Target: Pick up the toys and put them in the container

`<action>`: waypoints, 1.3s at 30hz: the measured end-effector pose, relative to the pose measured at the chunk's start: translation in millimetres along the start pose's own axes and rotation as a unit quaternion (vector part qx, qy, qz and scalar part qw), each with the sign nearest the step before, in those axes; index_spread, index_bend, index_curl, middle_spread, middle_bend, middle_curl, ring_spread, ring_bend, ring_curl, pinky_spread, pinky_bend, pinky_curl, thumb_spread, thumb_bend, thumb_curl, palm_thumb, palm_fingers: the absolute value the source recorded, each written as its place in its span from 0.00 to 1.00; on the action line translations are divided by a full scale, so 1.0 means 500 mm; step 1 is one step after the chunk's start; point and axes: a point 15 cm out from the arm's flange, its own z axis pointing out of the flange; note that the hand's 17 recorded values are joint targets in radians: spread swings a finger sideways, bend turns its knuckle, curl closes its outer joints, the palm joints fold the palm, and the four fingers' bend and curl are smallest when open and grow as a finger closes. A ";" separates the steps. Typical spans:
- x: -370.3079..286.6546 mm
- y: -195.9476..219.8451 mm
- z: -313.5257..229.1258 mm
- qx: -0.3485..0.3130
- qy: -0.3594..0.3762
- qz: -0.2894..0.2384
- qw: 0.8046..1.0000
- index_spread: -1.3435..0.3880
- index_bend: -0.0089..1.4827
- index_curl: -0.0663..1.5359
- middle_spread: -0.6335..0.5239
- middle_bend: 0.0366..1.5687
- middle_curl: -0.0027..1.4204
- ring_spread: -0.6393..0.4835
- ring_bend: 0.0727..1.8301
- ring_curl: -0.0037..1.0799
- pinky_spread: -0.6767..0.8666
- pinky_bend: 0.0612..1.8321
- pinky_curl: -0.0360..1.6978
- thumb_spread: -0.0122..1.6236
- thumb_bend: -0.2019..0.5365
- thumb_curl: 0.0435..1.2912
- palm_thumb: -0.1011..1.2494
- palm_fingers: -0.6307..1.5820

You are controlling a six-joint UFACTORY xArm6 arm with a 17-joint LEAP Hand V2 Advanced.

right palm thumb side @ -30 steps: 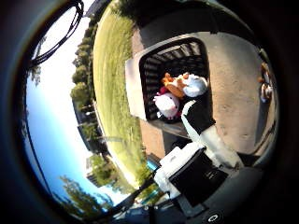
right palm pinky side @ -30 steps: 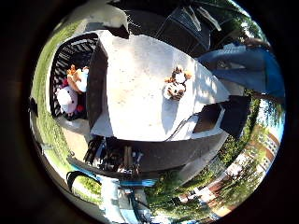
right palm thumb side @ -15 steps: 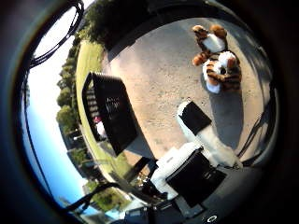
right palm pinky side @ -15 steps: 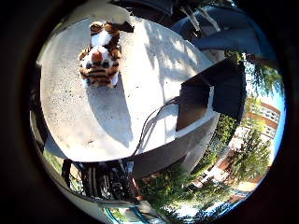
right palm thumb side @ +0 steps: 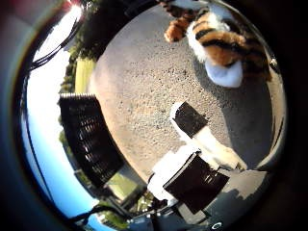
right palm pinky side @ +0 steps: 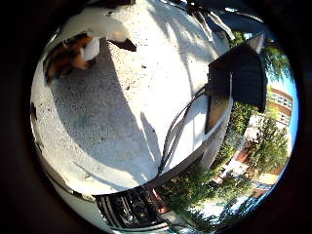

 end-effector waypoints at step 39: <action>-0.157 0.163 -0.451 -0.072 -0.091 -0.114 0.987 0.22 0.52 0.03 0.40 0.77 0.70 0.46 0.74 0.74 0.55 0.78 0.52 0.67 0.25 0.59 0.83 0.72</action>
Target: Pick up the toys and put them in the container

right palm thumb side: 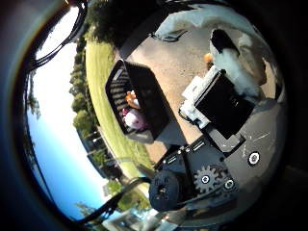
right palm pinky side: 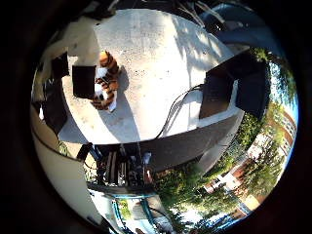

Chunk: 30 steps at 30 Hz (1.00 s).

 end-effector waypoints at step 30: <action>0.051 -0.192 0.384 0.023 0.061 -0.023 0.998 0.61 0.24 0.14 0.60 0.08 0.28 0.82 0.18 0.30 0.72 0.23 0.25 0.71 0.24 0.31 0.57 0.25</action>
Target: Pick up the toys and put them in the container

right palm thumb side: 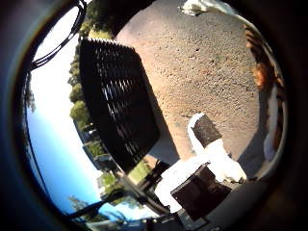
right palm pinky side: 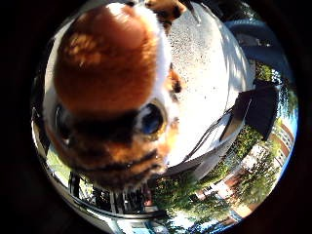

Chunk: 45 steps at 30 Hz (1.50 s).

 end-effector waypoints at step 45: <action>0.055 0.067 0.086 -0.069 0.030 0.073 0.994 0.71 0.10 0.18 0.59 0.17 0.23 0.84 0.36 0.37 0.77 0.48 0.25 0.70 0.25 0.25 0.55 0.63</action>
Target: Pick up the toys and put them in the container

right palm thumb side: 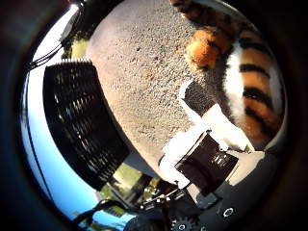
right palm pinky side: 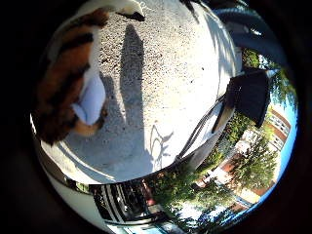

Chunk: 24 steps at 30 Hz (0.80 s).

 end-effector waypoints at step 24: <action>-0.153 0.212 -0.370 -0.071 -0.122 -0.100 0.985 0.31 0.37 0.30 0.41 0.78 0.63 0.52 0.77 0.71 0.58 0.77 0.51 0.69 0.27 0.50 0.82 0.70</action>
